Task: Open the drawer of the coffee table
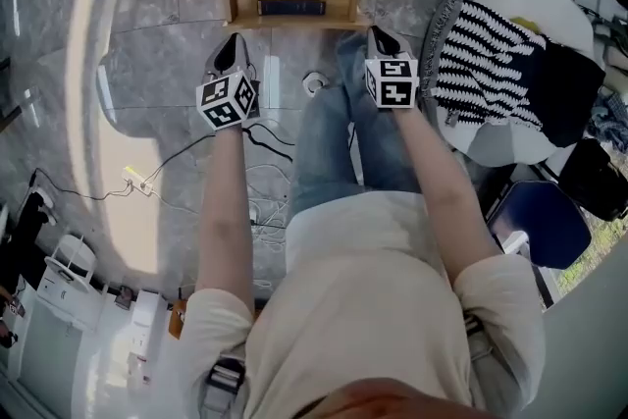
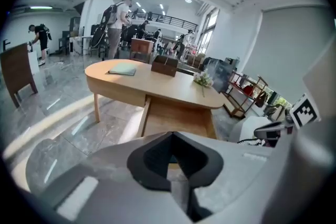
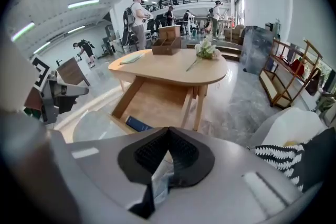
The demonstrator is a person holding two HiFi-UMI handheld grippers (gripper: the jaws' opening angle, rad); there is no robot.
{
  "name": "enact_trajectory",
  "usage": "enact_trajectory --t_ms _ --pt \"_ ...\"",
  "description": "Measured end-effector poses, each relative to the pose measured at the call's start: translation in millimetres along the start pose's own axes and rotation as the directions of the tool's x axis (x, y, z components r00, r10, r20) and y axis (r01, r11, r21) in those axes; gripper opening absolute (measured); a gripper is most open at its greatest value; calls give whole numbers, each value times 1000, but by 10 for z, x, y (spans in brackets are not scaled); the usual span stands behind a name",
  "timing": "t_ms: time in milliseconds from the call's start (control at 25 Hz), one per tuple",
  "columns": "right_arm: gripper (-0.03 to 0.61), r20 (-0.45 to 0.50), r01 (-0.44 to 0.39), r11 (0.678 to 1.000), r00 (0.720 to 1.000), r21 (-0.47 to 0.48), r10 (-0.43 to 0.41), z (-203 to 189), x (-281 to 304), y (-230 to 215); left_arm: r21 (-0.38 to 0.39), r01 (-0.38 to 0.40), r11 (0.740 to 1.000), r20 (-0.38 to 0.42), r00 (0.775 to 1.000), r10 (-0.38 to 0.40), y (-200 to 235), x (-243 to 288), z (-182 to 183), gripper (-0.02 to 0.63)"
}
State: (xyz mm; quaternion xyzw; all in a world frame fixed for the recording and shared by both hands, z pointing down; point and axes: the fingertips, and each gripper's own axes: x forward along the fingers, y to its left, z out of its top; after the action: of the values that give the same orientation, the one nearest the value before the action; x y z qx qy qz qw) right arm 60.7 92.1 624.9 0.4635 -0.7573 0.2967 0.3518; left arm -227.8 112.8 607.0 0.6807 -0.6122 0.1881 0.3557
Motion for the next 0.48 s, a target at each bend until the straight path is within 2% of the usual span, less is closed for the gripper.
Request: enact_trajectory --t_ms 280,480 --pt "2 128 -104 995 986 -5 103 536 -909 274 106 97 990 84 991 -106 -915 -668 543 0" --pt "2 198 -182 983 963 -33 185 870 -1552 543 63 137 989 149 978 -145 -1335 -1257 809 1"
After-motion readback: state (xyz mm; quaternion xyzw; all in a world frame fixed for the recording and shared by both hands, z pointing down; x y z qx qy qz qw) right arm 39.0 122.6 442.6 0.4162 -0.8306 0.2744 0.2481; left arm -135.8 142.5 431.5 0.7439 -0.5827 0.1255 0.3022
